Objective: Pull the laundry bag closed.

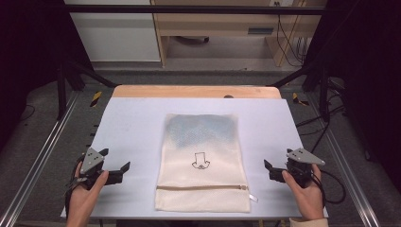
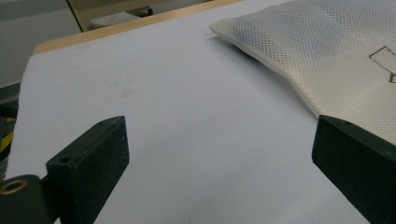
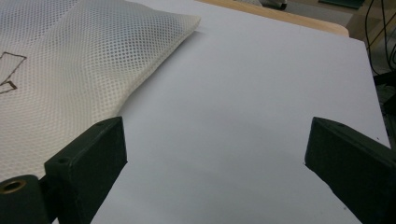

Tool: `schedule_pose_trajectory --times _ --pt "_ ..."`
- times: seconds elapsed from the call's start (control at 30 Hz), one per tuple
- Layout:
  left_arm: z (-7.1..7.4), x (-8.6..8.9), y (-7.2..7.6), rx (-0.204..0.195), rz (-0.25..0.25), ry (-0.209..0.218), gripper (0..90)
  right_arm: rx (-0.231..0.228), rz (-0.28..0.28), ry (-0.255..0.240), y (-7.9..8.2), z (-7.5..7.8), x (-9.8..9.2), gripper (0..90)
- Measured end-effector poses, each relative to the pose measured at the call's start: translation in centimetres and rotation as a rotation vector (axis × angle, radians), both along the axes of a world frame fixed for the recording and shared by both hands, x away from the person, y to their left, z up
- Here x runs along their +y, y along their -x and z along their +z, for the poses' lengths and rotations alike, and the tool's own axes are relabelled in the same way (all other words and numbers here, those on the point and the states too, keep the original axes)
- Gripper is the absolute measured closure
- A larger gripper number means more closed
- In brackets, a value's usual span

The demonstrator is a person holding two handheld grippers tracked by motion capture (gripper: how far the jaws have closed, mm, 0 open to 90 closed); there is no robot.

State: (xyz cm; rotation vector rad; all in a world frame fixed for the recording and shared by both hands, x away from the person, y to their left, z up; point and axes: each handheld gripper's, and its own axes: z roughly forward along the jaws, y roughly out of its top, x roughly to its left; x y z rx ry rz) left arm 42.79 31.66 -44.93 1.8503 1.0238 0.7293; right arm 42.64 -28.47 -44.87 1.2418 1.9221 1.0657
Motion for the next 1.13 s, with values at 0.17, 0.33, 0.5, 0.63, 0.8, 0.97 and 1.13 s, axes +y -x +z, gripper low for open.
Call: schedule_pose_trajectory --times 0.17,0.33,0.5,0.63,0.8,0.97,1.13 --pt "-0.4 0.9 -0.5 0.002 0.018 0.003 3.9 -0.009 -0.016 -0.003 -0.1 -0.6 -0.6 6.1" --pt "-0.9 1.7 -1.0 0.011 0.038 0.009 3.9 -0.004 -0.027 -0.009 -0.1 -1.0 -0.7 6.2" --pt "-1.6 2.0 -1.6 0.02 0.037 -0.024 3.8 -0.005 -0.028 -0.009 -0.3 -1.6 -0.7 6.2" --pt "-2.0 1.9 -2.1 0.022 0.023 -0.052 3.7 -0.008 -0.013 -0.019 -0.4 -2.1 -0.5 6.5" --pt "-2.6 1.8 -2.5 0.034 0.008 -0.071 3.7 -0.005 -0.016 -0.036 -0.5 -2.7 -0.5 6.6" --pt "-2.8 1.7 -2.7 0.039 -0.001 -0.076 3.7 0.013 -0.024 -0.032 -0.5 -3.4 -0.9 6.5" --pt "-2.9 1.7 -2.8 0.035 -0.009 -0.069 3.7 0.015 -0.024 -0.03 -0.6 -3.5 -0.9 6.7"
